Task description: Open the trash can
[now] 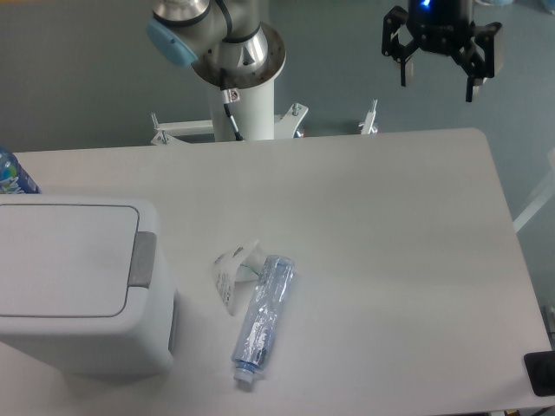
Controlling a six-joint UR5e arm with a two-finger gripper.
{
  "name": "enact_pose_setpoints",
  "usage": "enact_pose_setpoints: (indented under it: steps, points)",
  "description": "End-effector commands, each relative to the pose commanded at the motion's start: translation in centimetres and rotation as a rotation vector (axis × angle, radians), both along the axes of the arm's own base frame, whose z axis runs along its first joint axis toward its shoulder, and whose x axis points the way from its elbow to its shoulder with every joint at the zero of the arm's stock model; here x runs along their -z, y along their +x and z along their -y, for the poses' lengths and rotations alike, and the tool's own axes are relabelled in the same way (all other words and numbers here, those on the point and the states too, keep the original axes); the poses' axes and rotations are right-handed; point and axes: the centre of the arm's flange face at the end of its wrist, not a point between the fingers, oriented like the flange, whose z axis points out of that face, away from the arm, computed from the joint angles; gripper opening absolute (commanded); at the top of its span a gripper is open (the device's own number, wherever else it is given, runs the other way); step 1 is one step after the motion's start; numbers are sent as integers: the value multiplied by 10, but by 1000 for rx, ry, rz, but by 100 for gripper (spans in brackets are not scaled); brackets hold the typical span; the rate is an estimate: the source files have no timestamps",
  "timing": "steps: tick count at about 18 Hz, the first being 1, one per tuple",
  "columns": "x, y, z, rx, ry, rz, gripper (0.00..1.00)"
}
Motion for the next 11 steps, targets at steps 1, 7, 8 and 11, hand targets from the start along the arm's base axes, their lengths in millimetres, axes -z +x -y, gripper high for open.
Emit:
enact_pose_setpoints:
  steps: [1, 7, 8, 11]
  points:
    - [-1, 1, 0, 0, 0, -1, 100]
    - [1, 1, -1, 1, 2, 1, 100]
    - [0, 2, -2, -1, 4, 0, 100]
    - [-3, 6, -7, -76, 33, 9, 100]
